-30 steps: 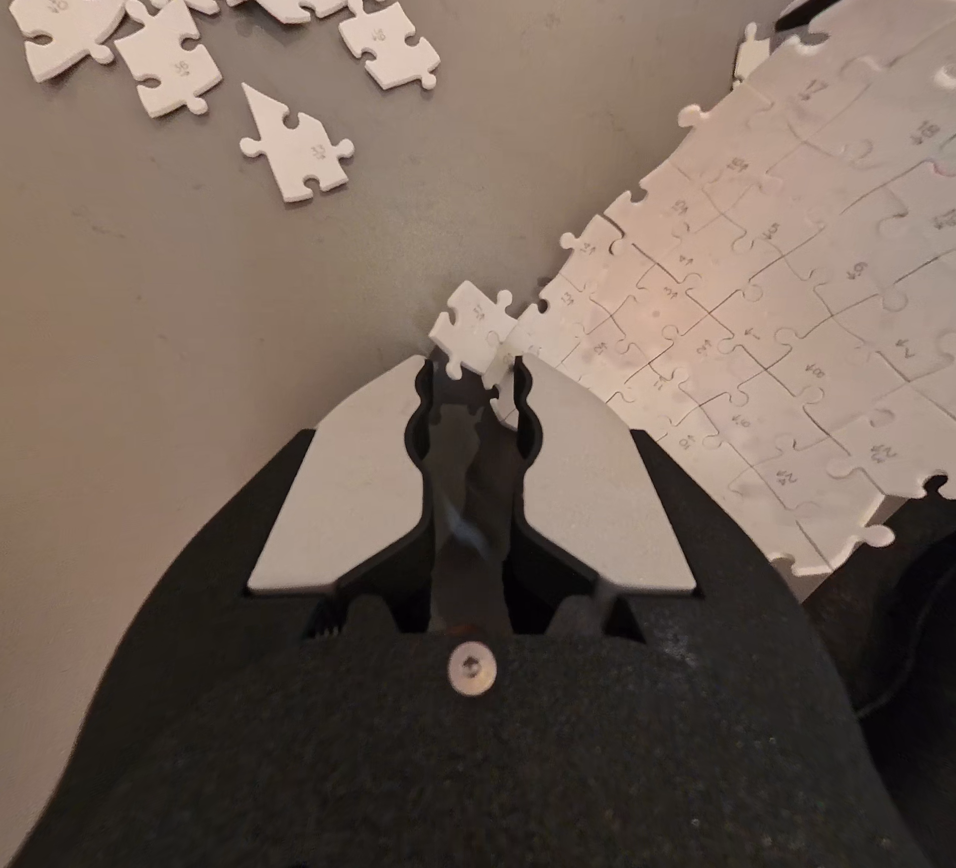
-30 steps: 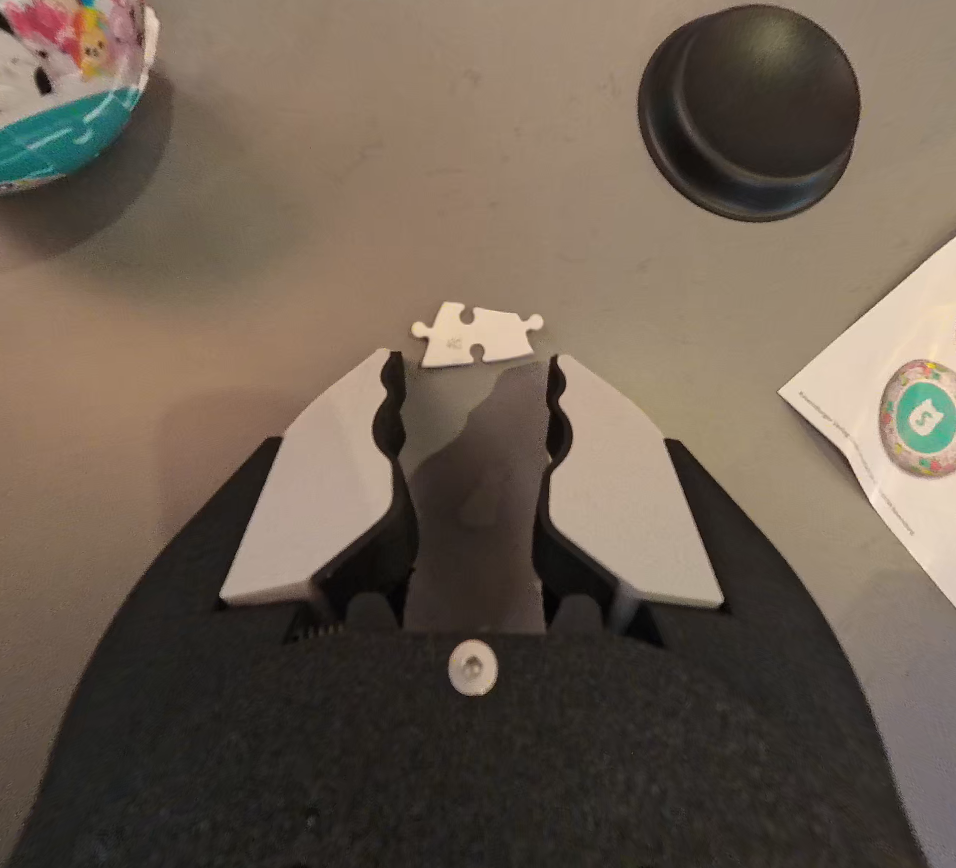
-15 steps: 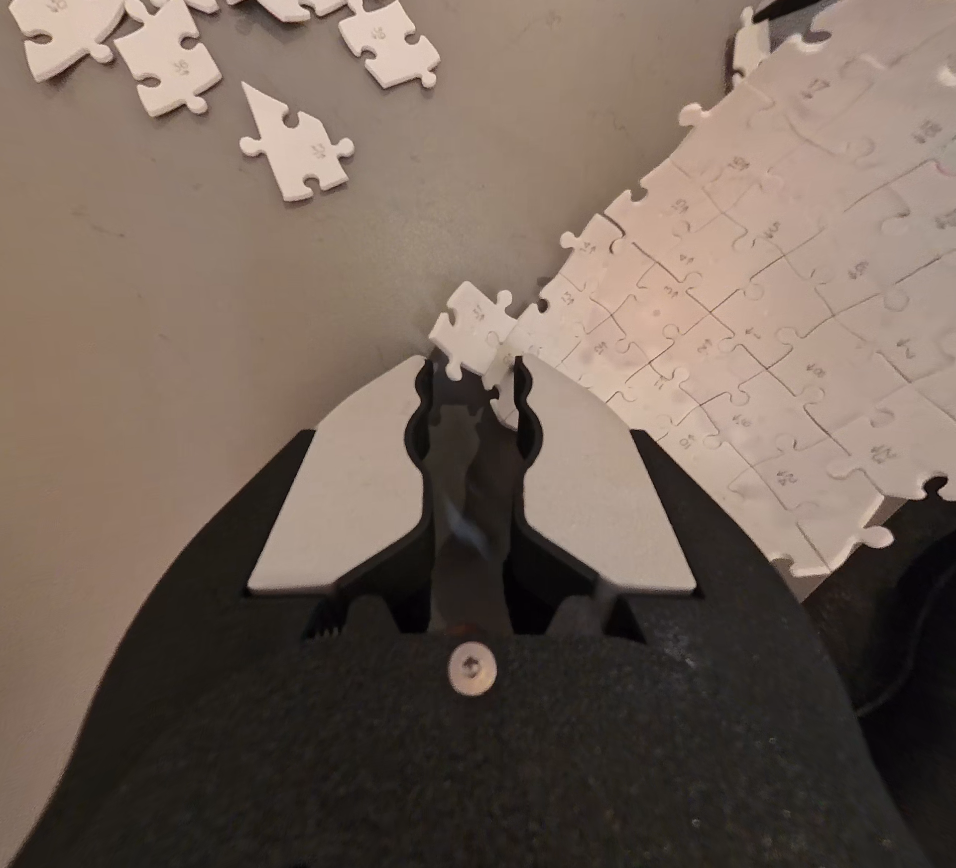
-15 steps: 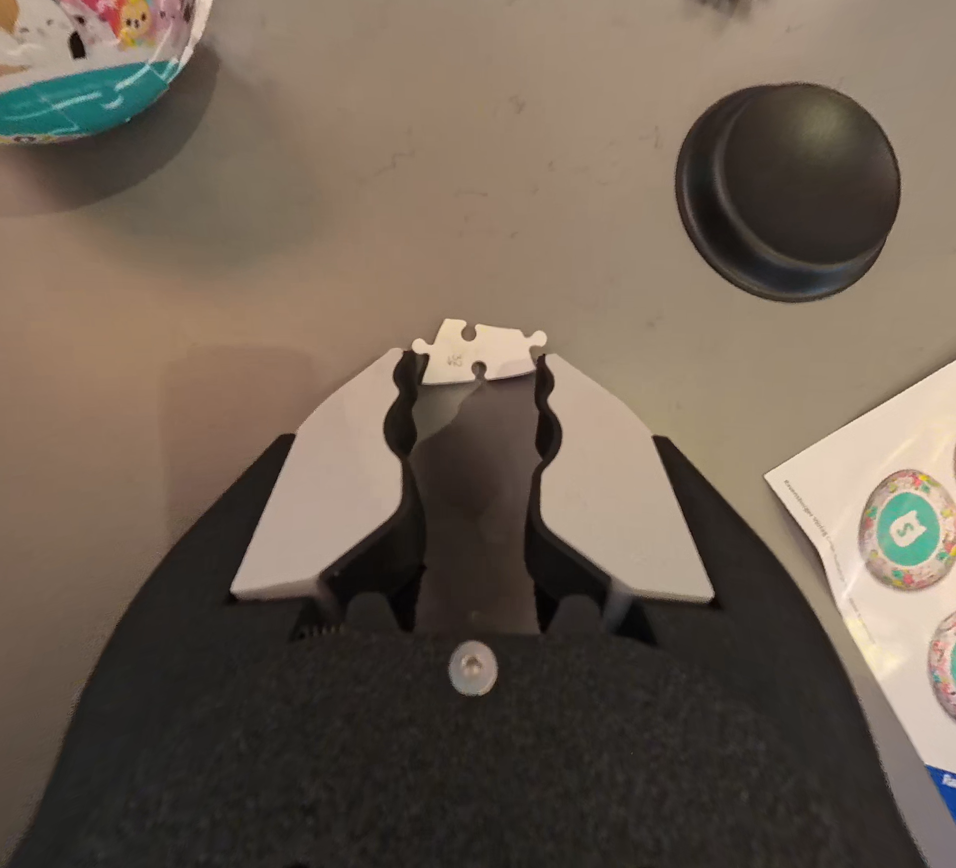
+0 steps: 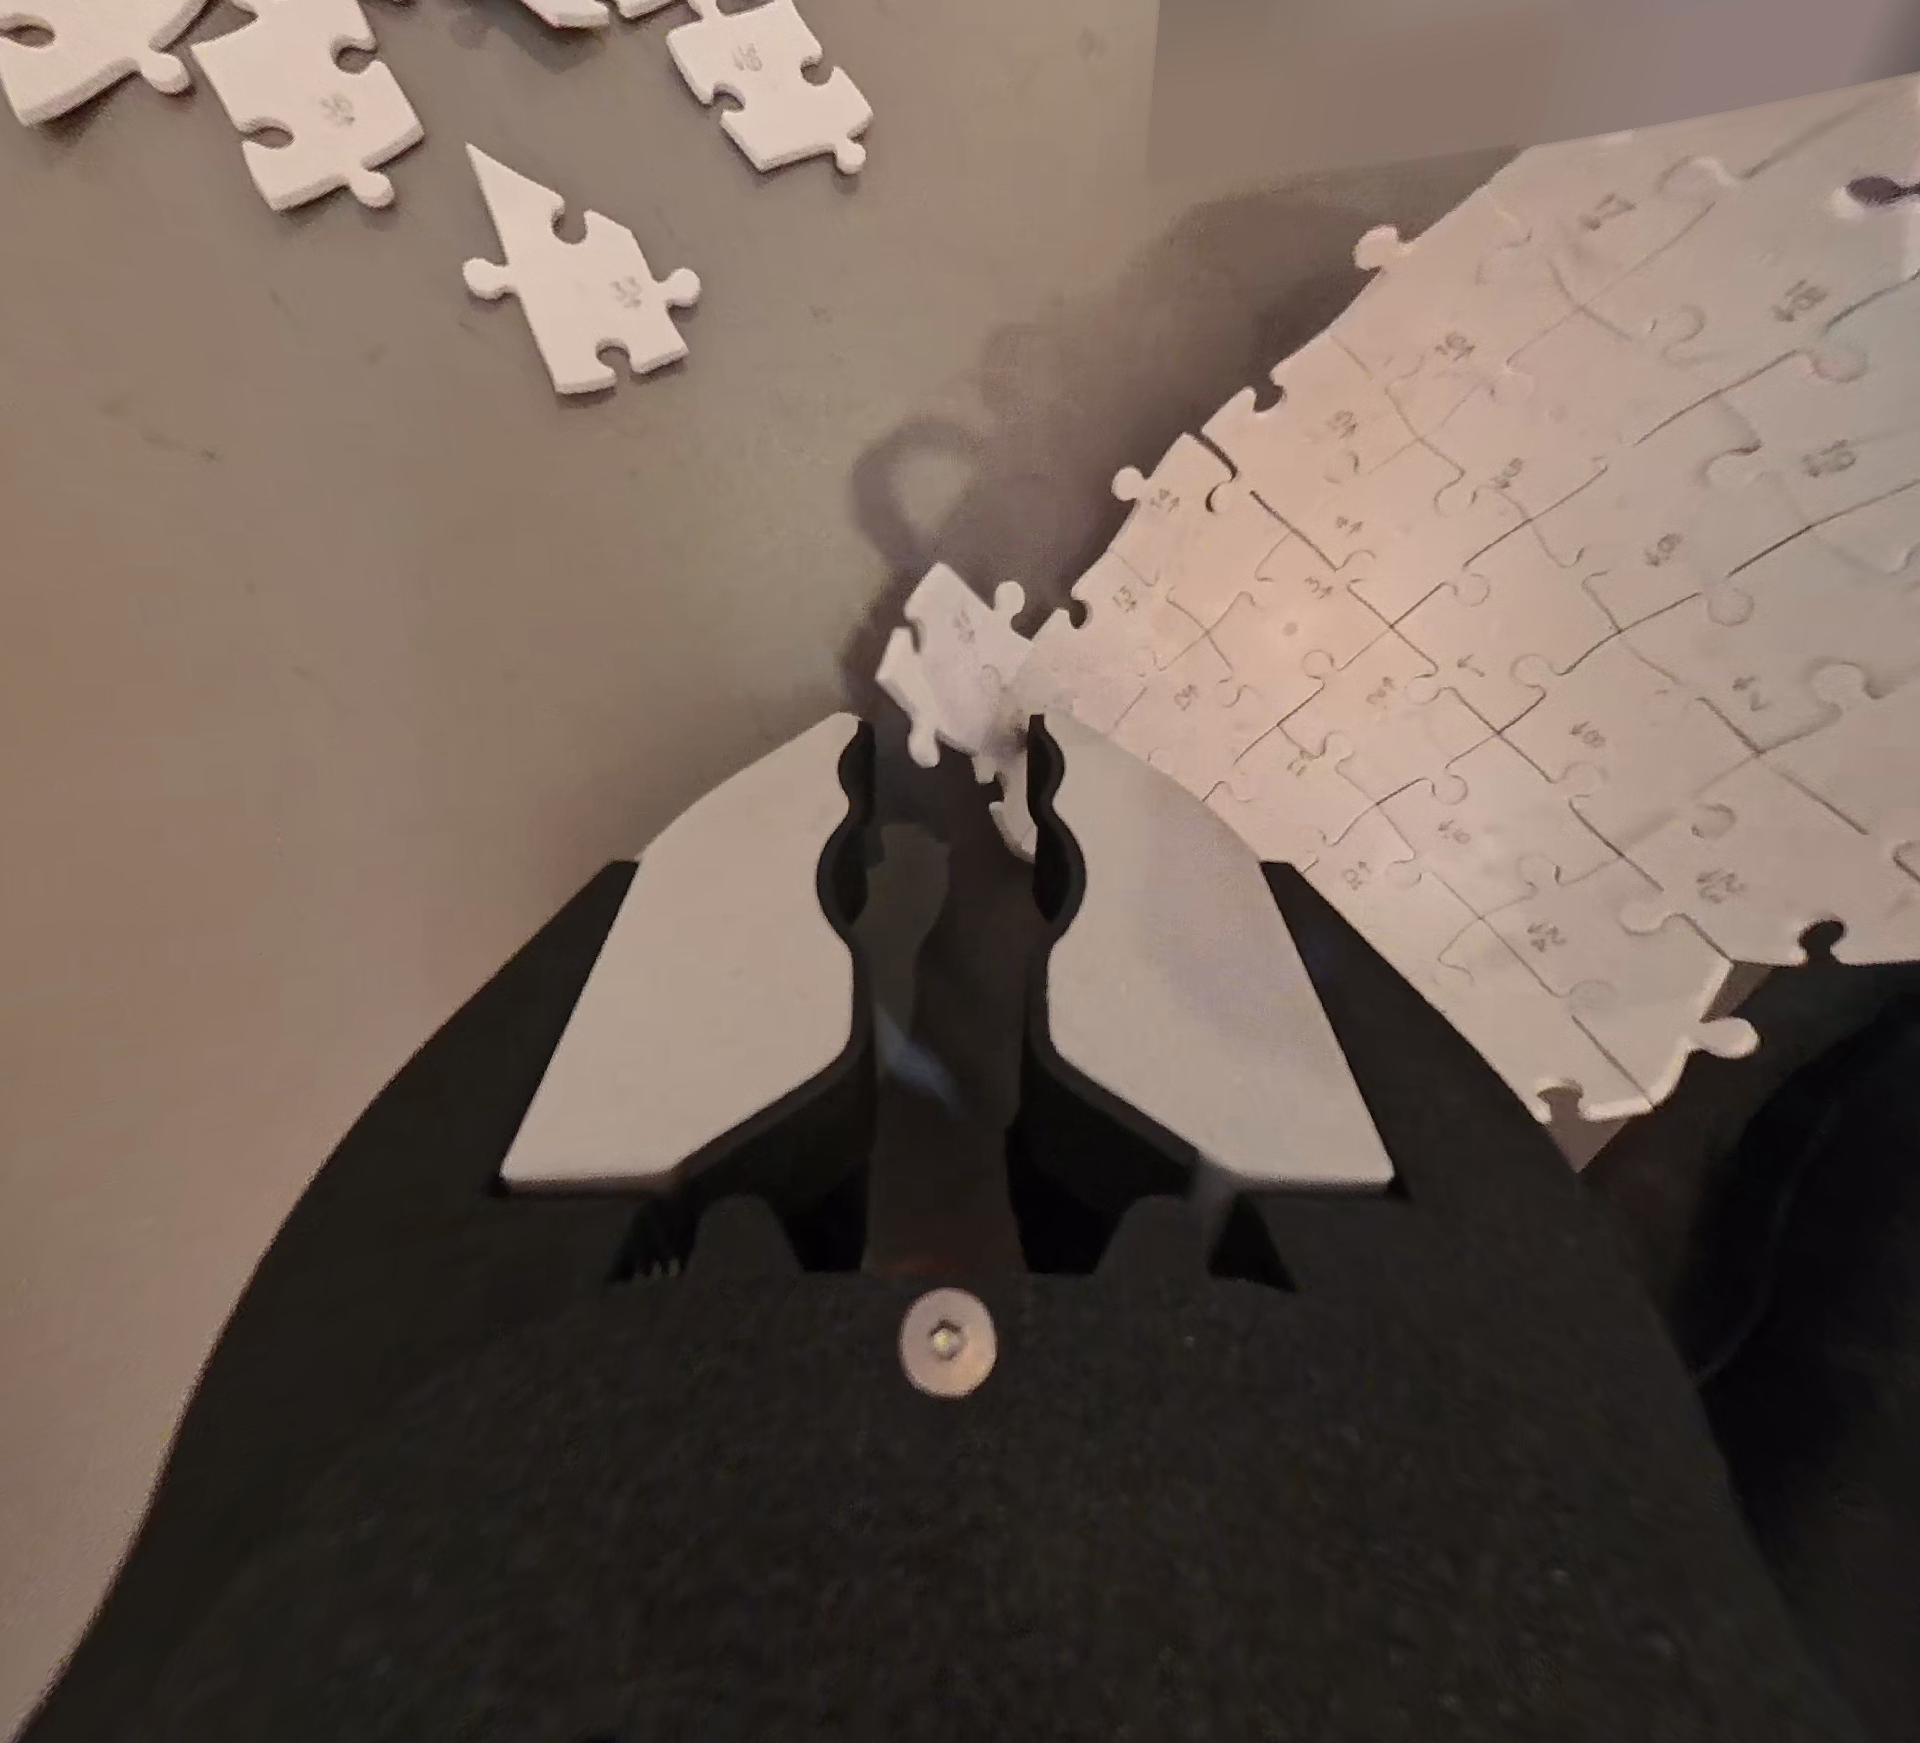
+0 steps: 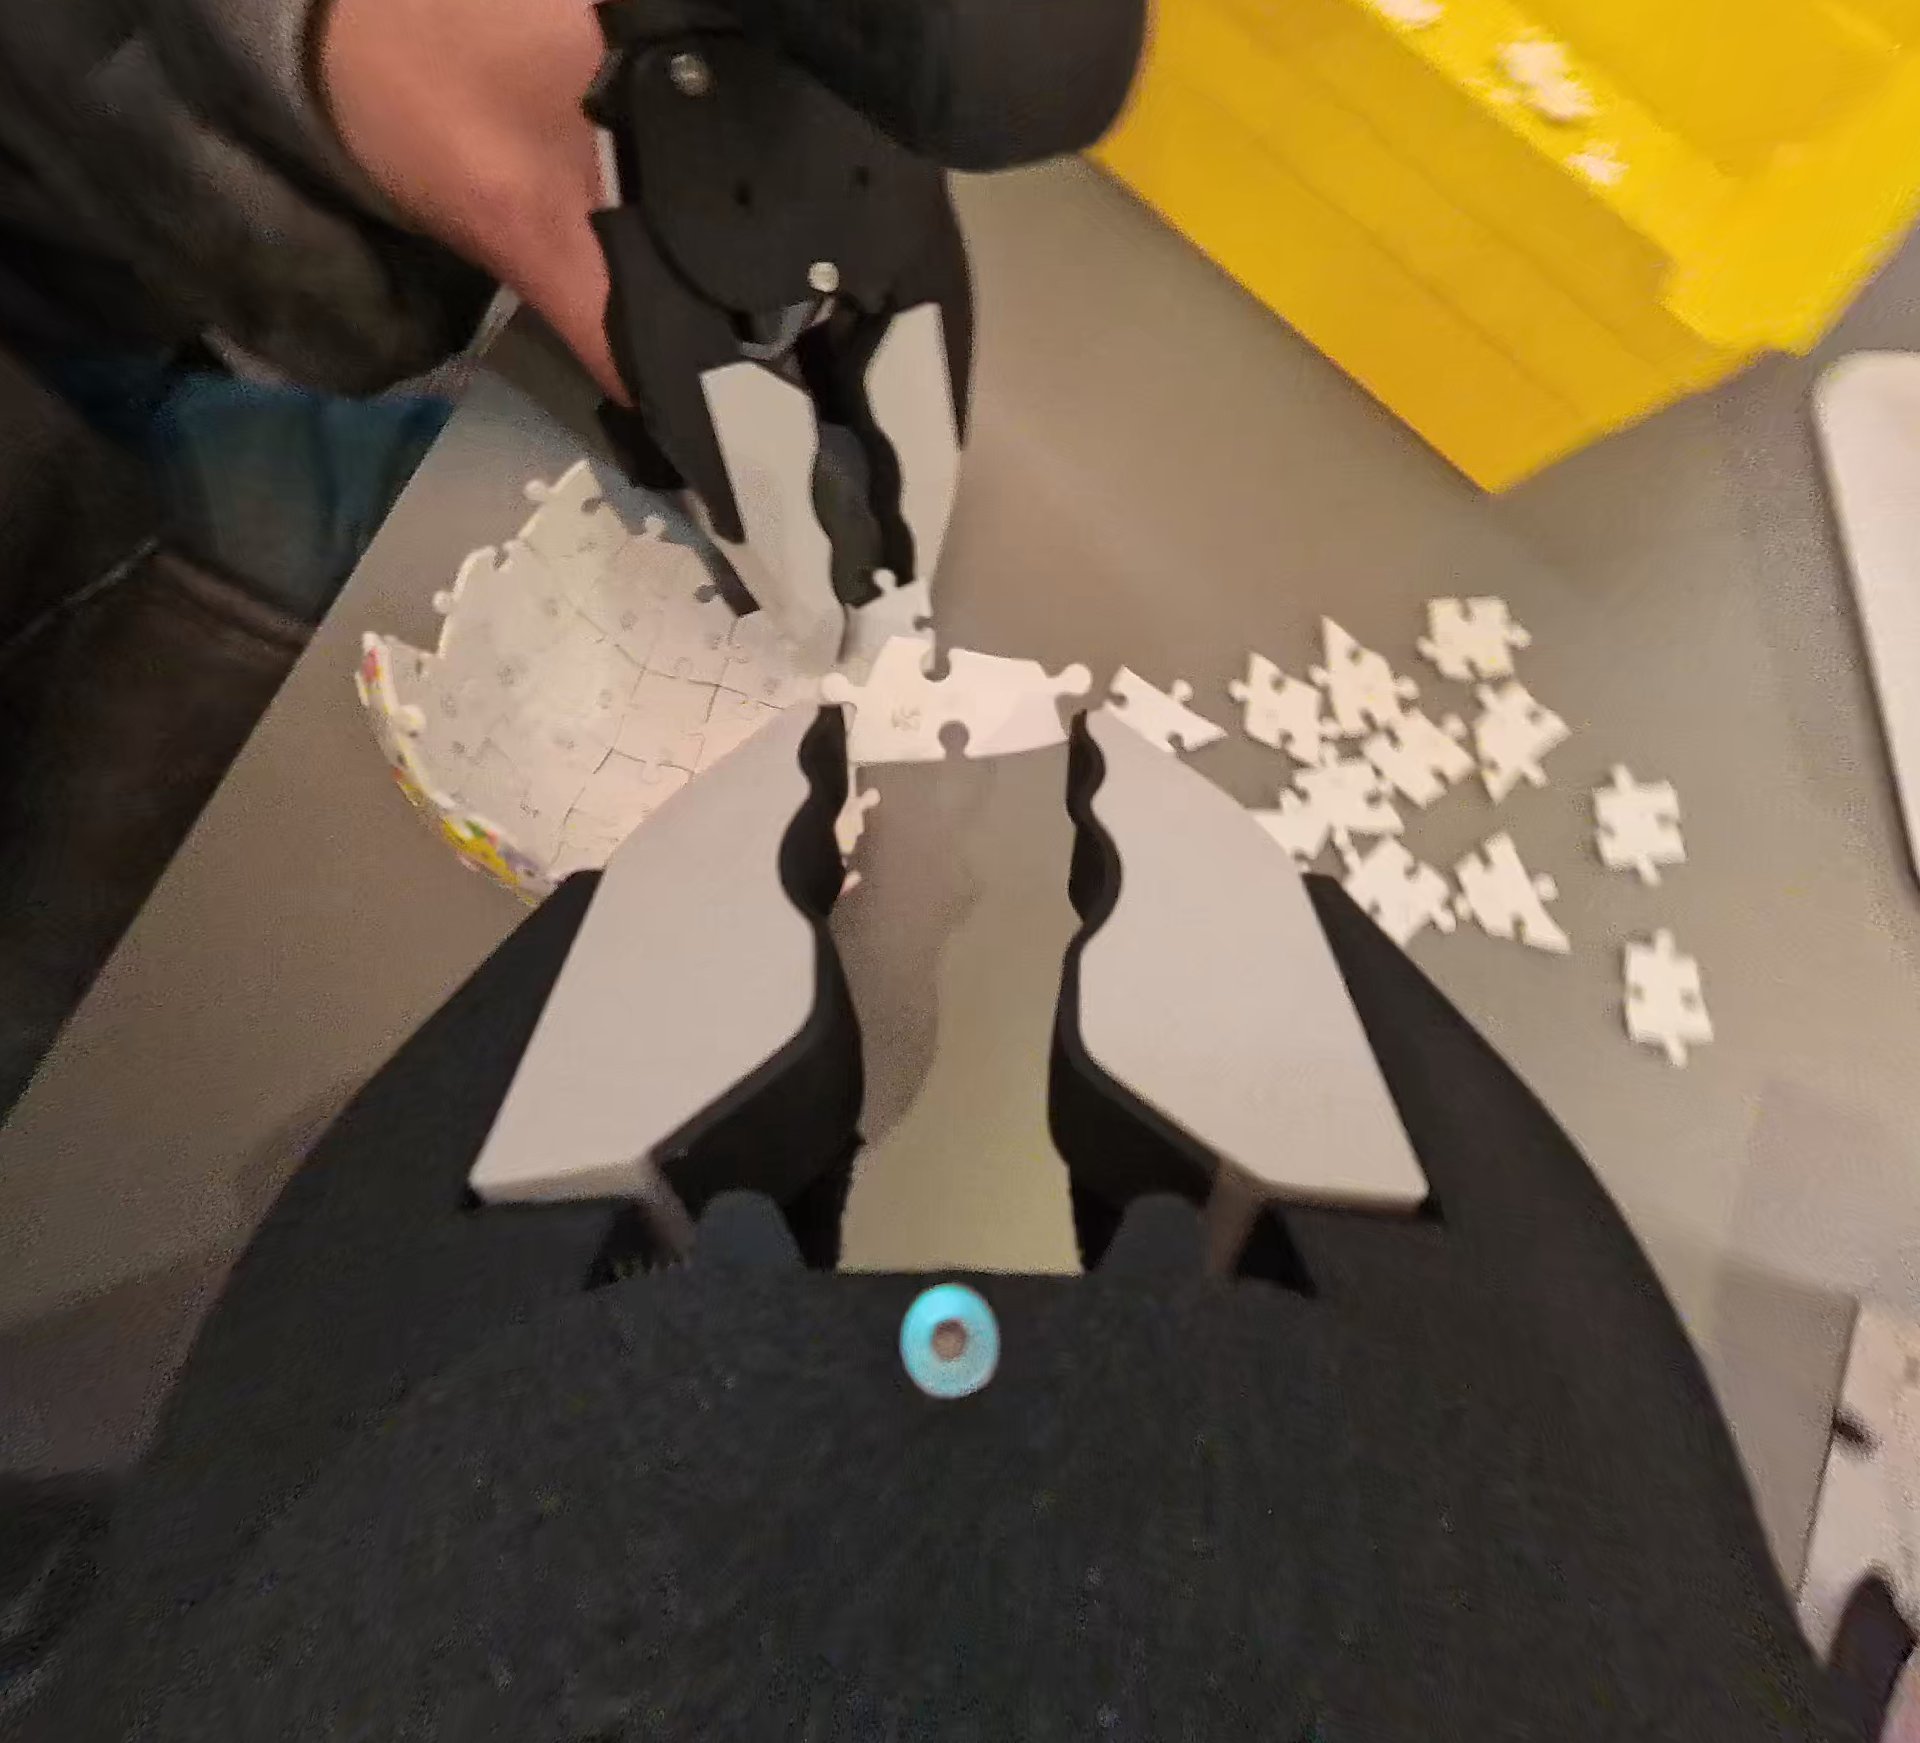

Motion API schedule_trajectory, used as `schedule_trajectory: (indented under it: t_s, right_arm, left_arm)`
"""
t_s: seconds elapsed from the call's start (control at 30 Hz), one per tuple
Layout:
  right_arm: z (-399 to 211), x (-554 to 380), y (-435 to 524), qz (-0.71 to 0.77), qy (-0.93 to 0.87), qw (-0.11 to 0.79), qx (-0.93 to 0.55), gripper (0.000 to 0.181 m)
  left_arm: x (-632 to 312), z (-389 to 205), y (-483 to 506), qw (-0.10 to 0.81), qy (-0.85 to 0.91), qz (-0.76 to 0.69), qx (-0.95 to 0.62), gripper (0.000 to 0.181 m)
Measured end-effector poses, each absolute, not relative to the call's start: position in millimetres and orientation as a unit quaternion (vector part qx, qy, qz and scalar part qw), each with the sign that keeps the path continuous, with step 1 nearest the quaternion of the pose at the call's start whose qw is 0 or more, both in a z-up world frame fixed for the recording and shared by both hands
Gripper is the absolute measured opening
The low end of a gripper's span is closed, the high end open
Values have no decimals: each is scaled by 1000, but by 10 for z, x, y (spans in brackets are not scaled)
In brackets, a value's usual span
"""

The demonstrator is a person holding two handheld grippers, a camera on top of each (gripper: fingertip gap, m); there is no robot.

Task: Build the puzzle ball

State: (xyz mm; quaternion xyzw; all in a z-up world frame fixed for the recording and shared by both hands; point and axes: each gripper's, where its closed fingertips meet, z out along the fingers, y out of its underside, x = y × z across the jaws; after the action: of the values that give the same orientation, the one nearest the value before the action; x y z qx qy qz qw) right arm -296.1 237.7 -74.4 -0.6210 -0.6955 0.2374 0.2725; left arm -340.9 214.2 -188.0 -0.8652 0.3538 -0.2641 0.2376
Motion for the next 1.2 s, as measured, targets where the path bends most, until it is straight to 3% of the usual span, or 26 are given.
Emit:
schedule_trajectory:
  t_s: [0.33, 0.87, 1.2]
  right_arm:
    - [-1524, -3207, 2250, 150, -801, 3, -580, 40]
    - [-1608, -3147, 2241, 128, -794, 18, -595, 41]
    - [-1730, -3142, 2272, 106, -802, 19, -588, 34]
  left_arm:
    - [-3406, -1874, 2149, 232, 344, -280, -866, 27]
    - [-3389, -1852, 2135, 218, 303, -332, -866, 25]
    - [-3358, -1857, 2106, 206, 291, -348, -867, 11]
